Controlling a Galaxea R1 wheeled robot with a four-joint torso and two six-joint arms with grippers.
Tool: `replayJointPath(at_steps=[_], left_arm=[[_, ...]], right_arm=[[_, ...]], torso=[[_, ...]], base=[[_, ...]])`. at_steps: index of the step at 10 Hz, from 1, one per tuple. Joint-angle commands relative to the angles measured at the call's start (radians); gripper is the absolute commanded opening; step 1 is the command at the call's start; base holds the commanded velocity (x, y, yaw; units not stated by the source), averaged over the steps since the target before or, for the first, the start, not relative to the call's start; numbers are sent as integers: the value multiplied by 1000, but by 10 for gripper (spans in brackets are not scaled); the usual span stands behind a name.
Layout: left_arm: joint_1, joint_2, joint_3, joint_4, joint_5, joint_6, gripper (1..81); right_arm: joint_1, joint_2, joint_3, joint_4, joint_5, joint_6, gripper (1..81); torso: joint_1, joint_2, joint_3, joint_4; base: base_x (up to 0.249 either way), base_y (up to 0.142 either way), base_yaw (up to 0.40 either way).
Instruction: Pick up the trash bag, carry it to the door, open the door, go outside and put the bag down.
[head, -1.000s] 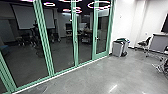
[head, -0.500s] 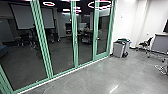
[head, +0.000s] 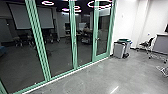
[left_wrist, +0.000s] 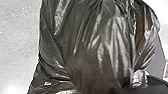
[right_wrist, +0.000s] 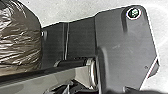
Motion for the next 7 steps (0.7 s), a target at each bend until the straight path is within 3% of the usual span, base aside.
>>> replayJointPath(at_steps=[1,7], left_arm=[[-63,-4,-3,4,60,3,10],[-63,-3,-3,4,60,3,10]], right_arm=[[47,4,6,3,-48,-1,811],[47,4,6,3,-50,-2,811]], torso=[[0,0,0,0],[0,0,0,0]], base=[[185,-68,0],[185,-69,0]])
